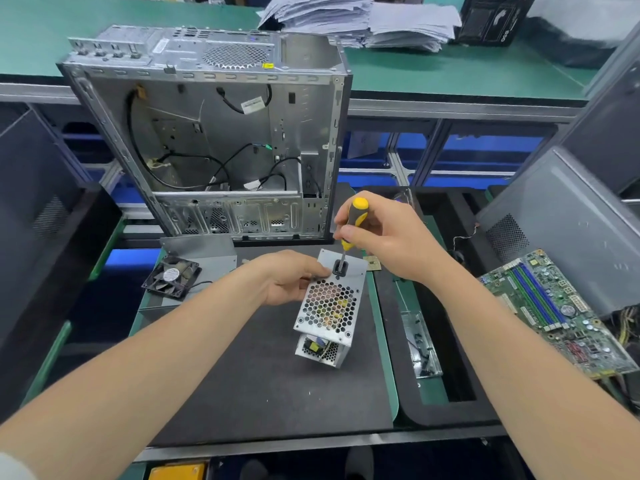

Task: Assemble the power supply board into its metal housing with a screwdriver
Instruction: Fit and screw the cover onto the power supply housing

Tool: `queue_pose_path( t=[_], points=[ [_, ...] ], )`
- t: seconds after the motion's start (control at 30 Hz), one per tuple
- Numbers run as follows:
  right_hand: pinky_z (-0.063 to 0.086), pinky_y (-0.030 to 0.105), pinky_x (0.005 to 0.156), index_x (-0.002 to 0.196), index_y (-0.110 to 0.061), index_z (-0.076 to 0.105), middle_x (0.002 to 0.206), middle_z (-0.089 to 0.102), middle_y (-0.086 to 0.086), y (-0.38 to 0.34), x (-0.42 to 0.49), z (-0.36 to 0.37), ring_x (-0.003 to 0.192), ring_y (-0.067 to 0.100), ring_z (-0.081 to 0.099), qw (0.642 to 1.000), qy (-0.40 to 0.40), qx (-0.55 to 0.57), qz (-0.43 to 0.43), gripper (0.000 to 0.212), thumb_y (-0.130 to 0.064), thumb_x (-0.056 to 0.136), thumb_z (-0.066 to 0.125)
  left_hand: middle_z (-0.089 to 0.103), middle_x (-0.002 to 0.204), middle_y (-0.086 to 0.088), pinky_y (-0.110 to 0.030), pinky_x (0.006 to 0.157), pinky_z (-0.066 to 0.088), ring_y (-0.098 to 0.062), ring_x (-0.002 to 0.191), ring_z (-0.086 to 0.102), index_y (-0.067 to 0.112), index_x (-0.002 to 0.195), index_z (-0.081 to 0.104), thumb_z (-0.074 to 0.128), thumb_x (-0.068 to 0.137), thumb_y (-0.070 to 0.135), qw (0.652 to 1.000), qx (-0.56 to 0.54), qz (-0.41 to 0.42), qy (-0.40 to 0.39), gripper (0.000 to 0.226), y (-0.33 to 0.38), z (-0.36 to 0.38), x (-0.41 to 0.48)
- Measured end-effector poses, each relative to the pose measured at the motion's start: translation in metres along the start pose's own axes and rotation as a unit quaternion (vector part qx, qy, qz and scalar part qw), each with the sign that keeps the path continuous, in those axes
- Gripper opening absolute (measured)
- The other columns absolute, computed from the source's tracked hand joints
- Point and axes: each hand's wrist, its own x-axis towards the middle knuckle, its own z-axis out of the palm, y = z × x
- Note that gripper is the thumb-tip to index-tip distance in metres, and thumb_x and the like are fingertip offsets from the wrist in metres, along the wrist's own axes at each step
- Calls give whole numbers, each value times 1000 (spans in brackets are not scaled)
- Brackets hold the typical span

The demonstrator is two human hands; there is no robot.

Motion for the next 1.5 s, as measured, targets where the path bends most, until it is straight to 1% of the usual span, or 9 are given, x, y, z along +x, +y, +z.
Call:
queue_pose_path(
  t=[0.33,0.67,0.73,0.8,0.87,1.0,1.13,1.3,1.5],
  points=[
    [59,54,82,107,-26,67,100,73,1,1,-2,0,95,30,73,1000,-16,12,-4,10,-22,99,69,74,112,-14,-35,79,59,-22,94,70,6,104,70,59,102,3,999,48,13,1,11,1,0,2],
    [57,50,90,108,-29,65,100,75,-8,-1,-1,-6,97,22,71,995,-94,-16,-9,15,-17,99,68,71,116,-17,-36,81,59,-22,93,68,-2,125,65,58,102,2,999,35,16,-1,25,1,0,0],
    [58,48,85,100,-25,66,95,75,-7,-2,1,-4,90,20,72,997,-61,-34,-8,13,-25,94,77,71,115,-16,-36,79,59,-21,90,68,-2,126,64,58,102,2,999,29,16,-4,25,1,1,-1],
    [58,46,76,89,-20,60,83,71,-4,-3,2,2,78,19,69,998,-2,-64,2,31,-38,85,85,71,113,-15,-35,78,59,-20,88,69,-1,126,65,58,102,2,999,29,16,-7,25,1,1,-1],
    [52,31,63,78,-22,49,66,62,-4,-2,2,11,63,15,57,991,68,-113,9,45,-47,81,86,72,111,-14,-35,78,59,-20,87,69,0,120,67,59,101,2,999,28,15,-6,21,1,0,1],
    [35,16,55,76,-24,40,58,49,-8,-3,1,30,56,11,43,979,157,-128,3,46,-39,86,82,73,98,-11,-34,74,60,-19,82,70,6,99,67,62,99,0,1000,24,15,0,7,1,-1,2],
    [40,23,60,76,-14,53,63,53,-3,-2,3,34,60,11,46,980,157,-123,8,36,-35,91,78,76,99,-10,-33,78,60,-19,88,72,8,98,71,68,95,0,999,25,18,-26,9,-1,-2,2],
    [43,23,63,73,-24,66,68,63,-4,1,1,29,63,9,55,991,101,-70,48,28,-44,90,77,78,89,-8,-32,72,58,-16,77,73,9,92,72,69,93,-3,999,28,38,-16,12,-6,-1,5],
    [62,44,71,96,-24,73,93,73,-4,-3,4,-7,80,28,69,998,-1,54,-11,12,-28,90,82,78,102,-11,-34,76,60,-18,84,73,8,116,67,77,89,4,992,111,58,7,29,-2,-3,3]
  ],
)
